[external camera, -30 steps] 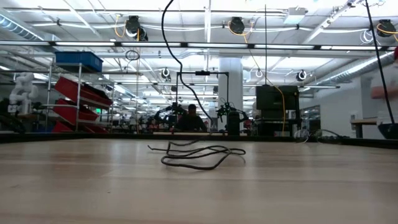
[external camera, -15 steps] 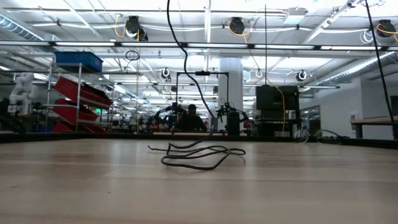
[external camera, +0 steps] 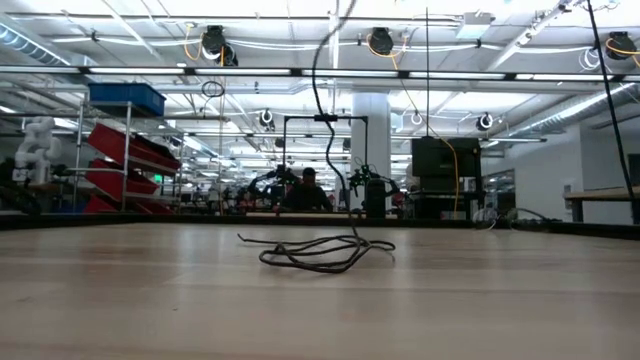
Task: Coil cords
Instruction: Uncoil the black wire from the black spool
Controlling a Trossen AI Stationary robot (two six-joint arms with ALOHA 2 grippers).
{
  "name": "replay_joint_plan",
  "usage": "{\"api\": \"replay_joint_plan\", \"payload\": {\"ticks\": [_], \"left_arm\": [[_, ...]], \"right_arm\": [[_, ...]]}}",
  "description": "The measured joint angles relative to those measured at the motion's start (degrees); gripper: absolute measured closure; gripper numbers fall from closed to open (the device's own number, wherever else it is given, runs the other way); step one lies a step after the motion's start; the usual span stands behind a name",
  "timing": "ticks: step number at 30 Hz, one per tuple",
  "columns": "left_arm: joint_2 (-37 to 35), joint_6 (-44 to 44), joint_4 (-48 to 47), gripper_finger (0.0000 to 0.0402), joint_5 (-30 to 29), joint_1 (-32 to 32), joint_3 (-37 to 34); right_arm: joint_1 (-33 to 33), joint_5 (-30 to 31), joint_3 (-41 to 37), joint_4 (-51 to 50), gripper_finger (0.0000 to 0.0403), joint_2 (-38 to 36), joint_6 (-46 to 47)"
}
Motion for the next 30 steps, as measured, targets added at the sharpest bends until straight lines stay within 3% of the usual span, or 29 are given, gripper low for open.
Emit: {"api": "replay_joint_plan", "payload": {"ticks": [4, 14, 30], "left_arm": [[2.87, -0.15, 0.29, 0.0398, 3.51, 0.90, 0.00], [9.86, 0.08, -4.42, 0.0398, 3.75, 3.72, 0.00], [9.01, 0.11, -24.11, 0.0371, -0.90, 5.89, 0.00]], "right_arm": [[0.03, 0.71, 0.00, -0.13, 0.0403, -0.73, 0.00], [2.57, 0.62, 0.00, -0.15, 0.0403, -4.51, 0.20], [9.90, 0.57, 0.00, -4.28, 0.0403, -14.17, 0.34]]}}
